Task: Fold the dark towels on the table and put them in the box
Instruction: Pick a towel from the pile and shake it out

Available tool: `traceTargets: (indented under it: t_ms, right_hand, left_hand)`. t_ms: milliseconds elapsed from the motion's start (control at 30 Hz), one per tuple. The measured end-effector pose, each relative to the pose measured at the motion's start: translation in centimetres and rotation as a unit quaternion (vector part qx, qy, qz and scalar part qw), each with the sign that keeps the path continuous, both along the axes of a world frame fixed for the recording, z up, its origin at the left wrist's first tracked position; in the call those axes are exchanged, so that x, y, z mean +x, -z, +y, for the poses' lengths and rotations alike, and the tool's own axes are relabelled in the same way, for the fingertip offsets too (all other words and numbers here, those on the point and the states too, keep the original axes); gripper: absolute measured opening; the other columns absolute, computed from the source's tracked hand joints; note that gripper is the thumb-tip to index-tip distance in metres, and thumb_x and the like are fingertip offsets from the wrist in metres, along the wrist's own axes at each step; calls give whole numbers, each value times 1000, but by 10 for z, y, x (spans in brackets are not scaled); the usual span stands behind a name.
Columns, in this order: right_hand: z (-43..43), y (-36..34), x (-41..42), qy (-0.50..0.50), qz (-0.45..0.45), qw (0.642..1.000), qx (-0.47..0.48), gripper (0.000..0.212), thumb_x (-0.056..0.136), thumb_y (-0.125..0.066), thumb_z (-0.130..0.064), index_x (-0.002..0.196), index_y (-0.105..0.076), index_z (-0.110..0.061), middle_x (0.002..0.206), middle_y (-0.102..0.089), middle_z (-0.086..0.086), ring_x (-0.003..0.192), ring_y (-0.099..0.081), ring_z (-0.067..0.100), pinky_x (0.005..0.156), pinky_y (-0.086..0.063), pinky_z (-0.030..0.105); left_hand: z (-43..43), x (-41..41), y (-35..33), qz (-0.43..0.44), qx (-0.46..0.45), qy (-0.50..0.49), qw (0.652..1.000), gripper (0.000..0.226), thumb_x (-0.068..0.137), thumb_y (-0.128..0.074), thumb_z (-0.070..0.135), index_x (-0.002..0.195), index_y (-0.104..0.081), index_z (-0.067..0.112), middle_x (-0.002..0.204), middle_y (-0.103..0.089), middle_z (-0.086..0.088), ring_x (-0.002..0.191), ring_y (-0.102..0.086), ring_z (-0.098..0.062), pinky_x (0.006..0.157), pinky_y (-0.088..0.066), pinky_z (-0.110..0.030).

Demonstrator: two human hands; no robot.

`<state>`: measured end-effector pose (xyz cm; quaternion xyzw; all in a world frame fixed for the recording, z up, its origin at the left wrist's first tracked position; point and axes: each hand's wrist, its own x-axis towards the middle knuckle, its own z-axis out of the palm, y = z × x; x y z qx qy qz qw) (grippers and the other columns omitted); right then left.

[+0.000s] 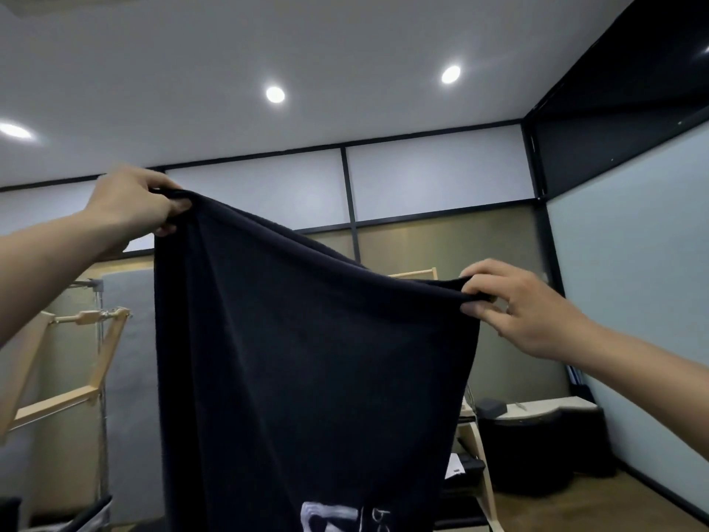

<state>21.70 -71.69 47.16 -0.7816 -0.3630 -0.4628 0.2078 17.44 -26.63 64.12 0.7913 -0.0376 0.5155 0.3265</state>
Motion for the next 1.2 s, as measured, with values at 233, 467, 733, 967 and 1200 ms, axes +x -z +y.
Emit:
traceTargets:
  t_ms: [233, 467, 733, 967, 1200]
  right_hand:
    - [1, 5, -1, -27, 24, 997, 67, 15, 90, -68, -11, 95, -66, -25, 81, -59, -12, 74, -55, 17, 56, -50, 22]
    - [0, 9, -1, -20, 150, 988, 7, 18, 95, -62, -19, 97, -65, -37, 84, -63, -4, 65, -51, 12, 53, -47, 17]
    - [15, 22, -15, 37, 287, 953, -84, 25, 94, -60, -40, 75, -62, -25, 93, -54, -2, 72, -60, 15, 61, -55, 24]
    - [46, 6, -34, 184, 231, 941, -165, 47, 87, -50, -69, 81, -64, -24, 70, -65, -2, 65, -62, 15, 63, -50, 34]
    - [44, -53, -38, 96, 196, 976, -2, 17, 96, -59, -35, 89, -70, -26, 79, -70, -2, 72, -70, 16, 63, -60, 41]
  left_hand:
    - [-5, -5, -9, -4, 5, 21, 1000, 9, 93, -66, 5, 101, -67, 9, 72, -56, -8, 29, -50, -3, 40, -48, -11]
    - [-9, -8, -15, -8, 32, 13, 999, 10, 91, -68, 3, 90, -69, 13, 72, -59, -9, 32, -52, -2, 42, -50, -12]
    - [2, -17, -27, -16, 57, -10, 998, 13, 90, -68, 5, 97, -71, 16, 74, -63, -10, 35, -54, -2, 43, -50, -11]
    - [7, -36, -37, -40, 55, -26, 997, 14, 90, -67, 5, 101, -71, 14, 74, -62, -9, 33, -53, -2, 43, -48, -11]
    - [27, -53, -34, -44, 9, -29, 999, 16, 92, -66, 6, 107, -69, 12, 72, -58, -8, 31, -53, -2, 40, -49, -10]
